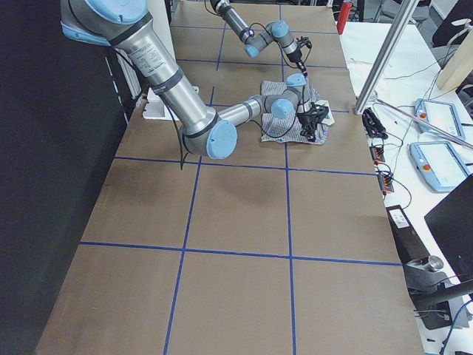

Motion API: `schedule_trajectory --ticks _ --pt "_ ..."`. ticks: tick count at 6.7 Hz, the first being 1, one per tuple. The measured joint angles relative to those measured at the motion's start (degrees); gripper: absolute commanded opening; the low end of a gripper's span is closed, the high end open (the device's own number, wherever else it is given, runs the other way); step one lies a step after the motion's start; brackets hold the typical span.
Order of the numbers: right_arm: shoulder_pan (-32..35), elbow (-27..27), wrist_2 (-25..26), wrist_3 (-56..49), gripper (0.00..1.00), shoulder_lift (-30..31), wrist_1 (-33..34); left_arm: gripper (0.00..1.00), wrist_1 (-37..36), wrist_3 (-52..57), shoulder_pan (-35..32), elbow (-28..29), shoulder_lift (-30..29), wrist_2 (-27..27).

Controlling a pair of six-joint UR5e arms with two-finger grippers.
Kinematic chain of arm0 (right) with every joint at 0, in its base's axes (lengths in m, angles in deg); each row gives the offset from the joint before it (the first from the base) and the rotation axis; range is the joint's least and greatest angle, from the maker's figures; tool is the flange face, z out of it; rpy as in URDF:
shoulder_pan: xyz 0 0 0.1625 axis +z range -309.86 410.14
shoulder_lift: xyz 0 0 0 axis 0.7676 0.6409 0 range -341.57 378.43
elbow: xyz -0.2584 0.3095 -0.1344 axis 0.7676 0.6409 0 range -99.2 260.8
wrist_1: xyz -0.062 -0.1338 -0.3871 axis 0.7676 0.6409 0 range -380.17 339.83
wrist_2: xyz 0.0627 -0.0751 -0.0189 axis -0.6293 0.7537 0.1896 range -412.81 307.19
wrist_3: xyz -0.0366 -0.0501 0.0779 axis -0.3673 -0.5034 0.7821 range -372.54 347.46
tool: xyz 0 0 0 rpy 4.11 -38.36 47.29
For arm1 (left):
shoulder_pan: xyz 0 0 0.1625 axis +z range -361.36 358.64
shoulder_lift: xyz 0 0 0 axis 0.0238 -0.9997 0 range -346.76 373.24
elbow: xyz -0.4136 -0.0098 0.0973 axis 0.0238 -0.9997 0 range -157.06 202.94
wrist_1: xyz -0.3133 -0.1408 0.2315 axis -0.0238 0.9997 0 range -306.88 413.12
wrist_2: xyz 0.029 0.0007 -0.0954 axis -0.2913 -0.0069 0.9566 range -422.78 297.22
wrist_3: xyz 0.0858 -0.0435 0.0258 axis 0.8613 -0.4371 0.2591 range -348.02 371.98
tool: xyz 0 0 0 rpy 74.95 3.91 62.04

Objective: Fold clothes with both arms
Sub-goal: 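Lay the hem down near the collar and open both grippers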

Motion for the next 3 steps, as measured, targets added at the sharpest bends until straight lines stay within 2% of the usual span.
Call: schedule_trajectory --ticks 1,2,3 --pt "0.2 0.1 0.0 -0.2 0.0 -0.1 -0.1 0.09 0.1 0.0 0.0 0.2 -0.5 0.0" --pt "0.2 0.2 0.0 -0.3 0.19 -0.3 -0.1 0.24 0.2 0.0 0.0 0.3 -0.8 0.0" --pt "0.2 0.3 0.0 -0.3 0.49 -0.5 -0.2 0.35 0.3 -0.1 0.2 0.4 -0.8 0.0"
